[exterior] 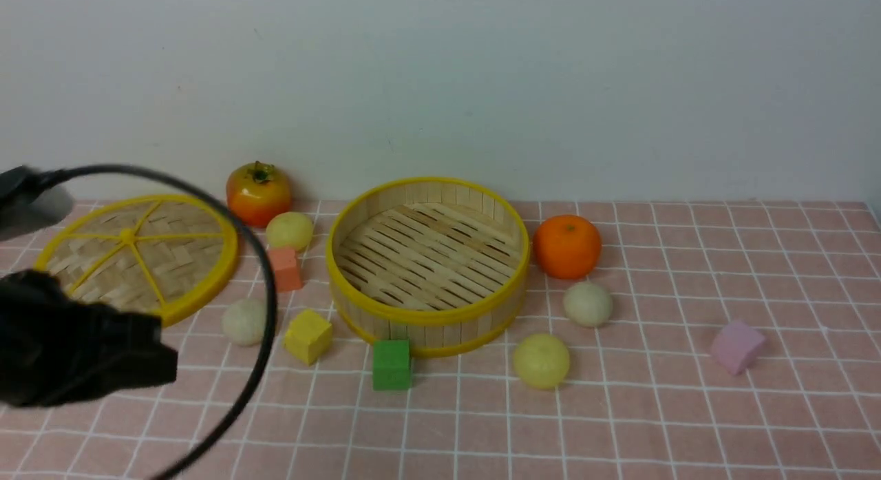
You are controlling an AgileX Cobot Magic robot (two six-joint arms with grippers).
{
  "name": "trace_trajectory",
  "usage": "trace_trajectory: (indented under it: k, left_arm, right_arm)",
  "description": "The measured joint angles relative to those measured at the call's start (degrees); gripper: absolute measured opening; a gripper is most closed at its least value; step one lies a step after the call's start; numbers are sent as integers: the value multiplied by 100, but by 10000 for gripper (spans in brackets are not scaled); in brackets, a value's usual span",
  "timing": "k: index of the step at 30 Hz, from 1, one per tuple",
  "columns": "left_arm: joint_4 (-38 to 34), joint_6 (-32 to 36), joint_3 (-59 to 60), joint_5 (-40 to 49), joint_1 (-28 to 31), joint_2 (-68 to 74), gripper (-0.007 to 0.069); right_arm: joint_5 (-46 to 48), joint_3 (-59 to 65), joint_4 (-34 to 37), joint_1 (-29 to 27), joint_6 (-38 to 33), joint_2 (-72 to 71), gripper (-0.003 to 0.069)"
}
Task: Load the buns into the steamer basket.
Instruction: Use the left arm to grab a steamed stuffed bun
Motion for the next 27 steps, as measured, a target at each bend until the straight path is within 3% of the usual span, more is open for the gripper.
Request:
trace_trajectory:
  k: [6, 10, 13, 18, 23, 26, 27]
  left_arm:
    - [508, -140, -1017, 30, -320, 1574, -13]
    - [1746, -887, -1747, 237, -1249, 2328, -13]
    - [2637, -1591, -2335, 604, -1601, 2802, -13]
    - [3229, -2048, -3005, 733, -1505, 3552, -13]
    - [3202, -2097, -3514, 733, -1201, 4123, 8]
    - [3195, -2050, -3759, 733, -1082, 4410, 90]
    - [3195, -1980, -3815, 733, -1070, 4523, 148]
  right_arm:
    - [0, 0, 0, 0, 0, 0, 240]
    - [0, 0, 0, 0, 0, 0, 240]
    - [0, 0, 0, 0, 0, 0, 240]
    - [0, 0, 0, 0, 0, 0, 240]
    - [0, 0, 0, 0, 0, 0, 240]
    - [0, 0, 0, 0, 0, 0, 240]
    - [0, 0, 0, 0, 0, 0, 240]
